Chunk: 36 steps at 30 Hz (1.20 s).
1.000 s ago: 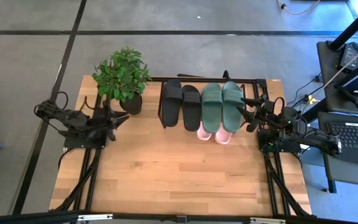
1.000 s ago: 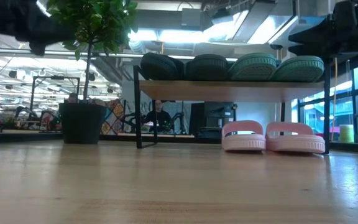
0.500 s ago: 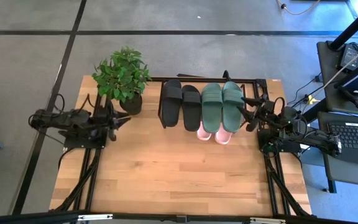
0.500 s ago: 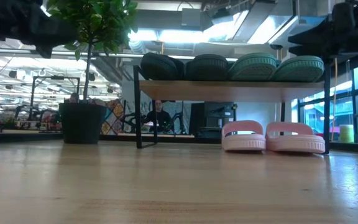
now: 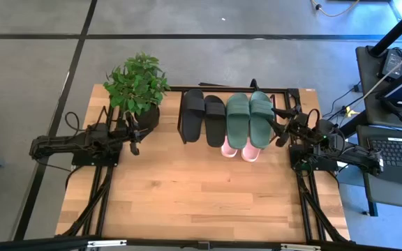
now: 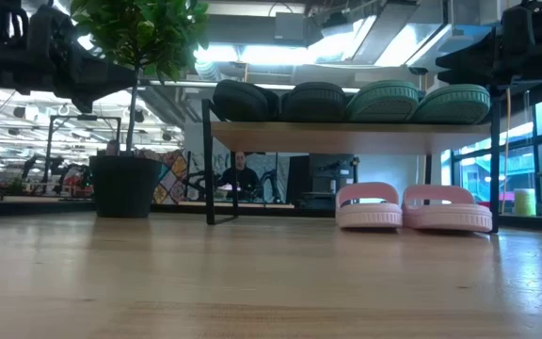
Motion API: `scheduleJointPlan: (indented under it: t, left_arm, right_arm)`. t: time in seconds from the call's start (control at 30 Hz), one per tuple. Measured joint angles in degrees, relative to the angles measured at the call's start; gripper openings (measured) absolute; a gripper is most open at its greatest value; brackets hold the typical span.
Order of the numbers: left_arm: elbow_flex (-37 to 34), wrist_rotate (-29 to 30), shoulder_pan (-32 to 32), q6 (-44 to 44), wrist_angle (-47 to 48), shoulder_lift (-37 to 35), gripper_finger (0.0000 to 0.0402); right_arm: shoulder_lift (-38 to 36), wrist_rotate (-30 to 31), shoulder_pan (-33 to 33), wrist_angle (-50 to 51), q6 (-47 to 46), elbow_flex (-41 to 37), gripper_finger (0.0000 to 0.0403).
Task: Pick and place slides into the shelf
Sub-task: Return to Home Position
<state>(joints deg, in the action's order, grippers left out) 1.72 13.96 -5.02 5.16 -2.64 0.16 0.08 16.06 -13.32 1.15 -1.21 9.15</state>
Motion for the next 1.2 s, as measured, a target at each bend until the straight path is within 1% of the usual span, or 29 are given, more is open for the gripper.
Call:
scheduleJointPlan:
  t: [0.07, 0.2, 0.47, 0.57, 0.63, 0.77, 0.87, 1.0, 1.2]
  left_arm:
    - [-1.29, -1.03, -0.99, -0.5, -2.27, -0.01, 0.0076]
    - [-1.25, -2.46, -1.89, -1.09, -2.31, 0.0, 0.0076]
    - [-1.25, -2.55, -1.83, -1.28, -2.14, 0.11, 0.0076]
    - [-1.25, -1.88, -1.83, -1.28, -2.14, 0.11, 0.0076]
    - [-1.25, -1.45, -1.83, -1.27, -2.14, 0.11, 0.0076]
    - [-1.25, -1.43, -1.83, -1.28, -2.14, 0.13, 0.0076]
    - [-1.25, -1.42, -1.83, -1.26, -2.14, 0.13, 0.0076]
    - [-1.25, -1.42, -1.83, -1.26, -2.14, 0.13, 0.0076]
    - [-1.25, -1.4, -1.83, -1.28, -2.14, 0.13, 0.0076]
  right_arm:
    - [0.02, -0.01, 0.0, 0.02, 0.02, 0.0, 0.0245]
    - [0.02, -0.03, 0.0, 0.04, 0.19, 0.0, 0.0245]
    - [0.02, 0.05, 0.0, 1.17, 0.31, -0.15, 0.0245]
    - [0.0, 3.2, -0.02, 0.64, 0.02, -2.44, 0.0245]
    - [0.0, 3.95, -0.02, -1.62, 0.84, -4.8, 0.0245]
    - [0.0, 4.3, 0.0, -10.05, 4.44, -8.7, 0.0245]
    - [0.0, 4.32, -0.02, -10.48, 6.48, -8.72, 0.0245]
    - [0.02, 2.18, -0.02, -9.6, 5.02, -8.66, 0.0245]
    - [0.01, 1.87, -0.02, -9.28, 1.54, -8.57, 0.0245]
